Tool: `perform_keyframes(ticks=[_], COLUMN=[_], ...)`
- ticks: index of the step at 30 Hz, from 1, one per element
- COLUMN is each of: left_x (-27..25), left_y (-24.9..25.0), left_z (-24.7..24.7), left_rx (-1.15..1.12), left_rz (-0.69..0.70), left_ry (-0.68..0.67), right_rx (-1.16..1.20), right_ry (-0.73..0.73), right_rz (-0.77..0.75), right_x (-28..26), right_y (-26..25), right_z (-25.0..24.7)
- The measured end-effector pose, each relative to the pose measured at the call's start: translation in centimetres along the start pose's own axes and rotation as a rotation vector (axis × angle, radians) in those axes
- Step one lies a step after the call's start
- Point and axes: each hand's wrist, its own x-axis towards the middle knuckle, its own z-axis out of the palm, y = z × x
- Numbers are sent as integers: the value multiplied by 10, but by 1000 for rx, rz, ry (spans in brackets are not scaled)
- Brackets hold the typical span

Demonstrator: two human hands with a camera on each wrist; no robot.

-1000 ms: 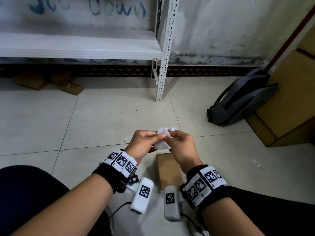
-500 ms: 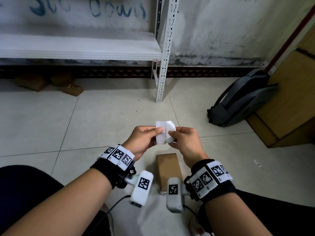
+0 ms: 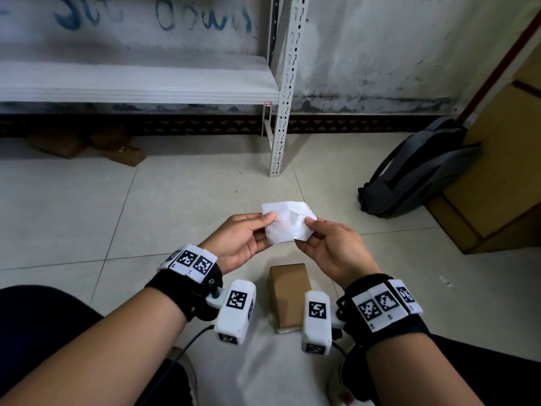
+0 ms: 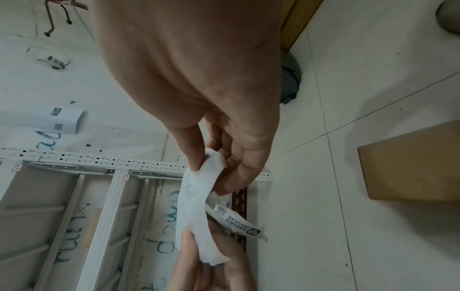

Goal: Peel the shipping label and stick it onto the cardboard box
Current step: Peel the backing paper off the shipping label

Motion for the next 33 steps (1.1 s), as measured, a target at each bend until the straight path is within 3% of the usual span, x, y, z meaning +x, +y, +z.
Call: perform_keyframes(ticks=[10, 33], left_x=[0, -5], left_y=[2, -20], left_z=[-4, -32], left_rx=[6, 83], left_rz=[-18, -82], left_ry=[13, 66], right_rx=[-72, -186], right_ry=[108, 263], right_rz=[-88, -39], right_x=[4, 1], right_y=[0, 12], right_z=[-15, -40])
